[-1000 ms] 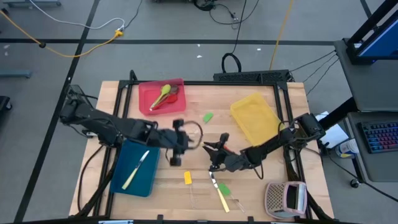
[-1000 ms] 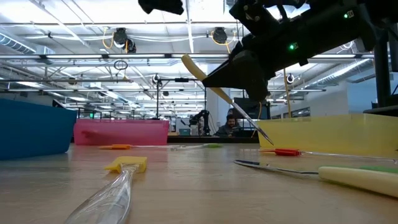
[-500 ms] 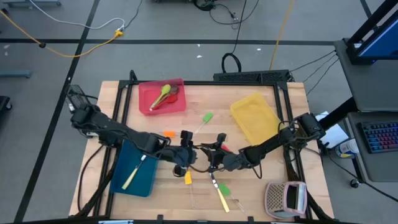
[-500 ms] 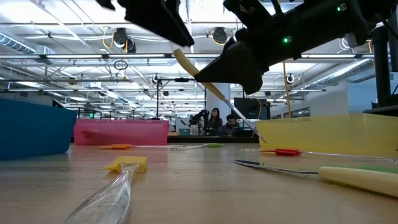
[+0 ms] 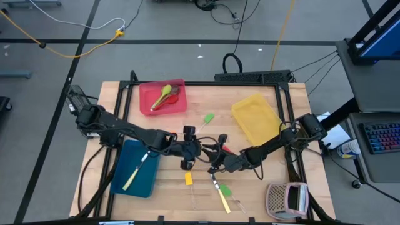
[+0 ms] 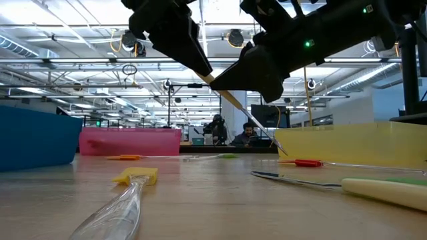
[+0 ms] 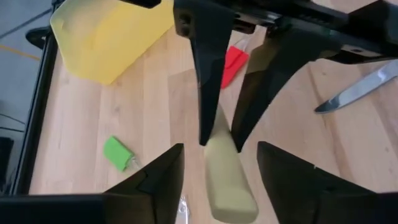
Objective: Pick & Place Kitchen Items
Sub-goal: Put the right kitchen knife into the blue bin
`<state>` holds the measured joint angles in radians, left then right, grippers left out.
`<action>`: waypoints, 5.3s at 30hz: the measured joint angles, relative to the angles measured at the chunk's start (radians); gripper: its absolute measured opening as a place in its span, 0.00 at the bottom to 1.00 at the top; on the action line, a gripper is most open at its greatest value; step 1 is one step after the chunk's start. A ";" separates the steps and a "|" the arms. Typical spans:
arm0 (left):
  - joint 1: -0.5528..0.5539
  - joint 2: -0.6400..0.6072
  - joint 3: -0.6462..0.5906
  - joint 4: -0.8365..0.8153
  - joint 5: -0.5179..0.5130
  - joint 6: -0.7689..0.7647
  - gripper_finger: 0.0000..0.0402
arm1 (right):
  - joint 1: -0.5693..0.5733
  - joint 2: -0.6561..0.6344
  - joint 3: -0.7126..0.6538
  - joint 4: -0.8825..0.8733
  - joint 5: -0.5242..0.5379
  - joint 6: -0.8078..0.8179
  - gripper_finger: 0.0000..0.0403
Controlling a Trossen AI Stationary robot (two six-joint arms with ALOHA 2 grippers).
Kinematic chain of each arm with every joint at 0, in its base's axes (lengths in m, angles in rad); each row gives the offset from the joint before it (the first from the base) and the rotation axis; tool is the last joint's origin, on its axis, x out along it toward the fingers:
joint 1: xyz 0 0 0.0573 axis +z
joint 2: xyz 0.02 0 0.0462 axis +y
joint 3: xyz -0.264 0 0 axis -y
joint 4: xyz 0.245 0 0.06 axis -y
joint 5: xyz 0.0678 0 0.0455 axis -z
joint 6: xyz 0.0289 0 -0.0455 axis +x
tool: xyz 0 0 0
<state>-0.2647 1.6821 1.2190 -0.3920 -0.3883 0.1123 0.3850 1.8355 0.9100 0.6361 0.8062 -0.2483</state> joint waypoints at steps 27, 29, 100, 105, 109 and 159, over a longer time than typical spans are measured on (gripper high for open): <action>0.035 0.000 0.000 -0.037 0.046 -0.061 0.22 | -0.008 0.000 0.000 0.001 0.001 0.003 0.18; 0.034 0.000 0.000 -0.040 0.043 -0.081 0.22 | -0.013 0.000 0.000 0.002 0.000 0.003 0.20; -0.664 -0.211 0.141 -1.179 0.023 -1.744 0.22 | -0.024 0.000 -0.018 0.002 0.000 0.054 0.40; -0.669 -0.211 0.306 -1.177 -0.042 -1.697 0.22 | -0.024 0.000 -0.018 0.002 0.000 0.057 0.40; -0.662 -0.212 0.388 -1.178 0.123 -1.742 0.22 | -0.024 0.000 -0.018 0.002 0.000 0.057 0.40; -0.767 -0.210 -0.036 -1.120 0.334 -2.453 0.23 | -0.176 0.000 -0.018 0.021 -0.471 0.000 0.40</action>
<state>-1.0321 1.4719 1.1825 -1.5124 -0.0544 -2.3411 0.2086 1.8359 0.8917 0.6575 0.3351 -0.2481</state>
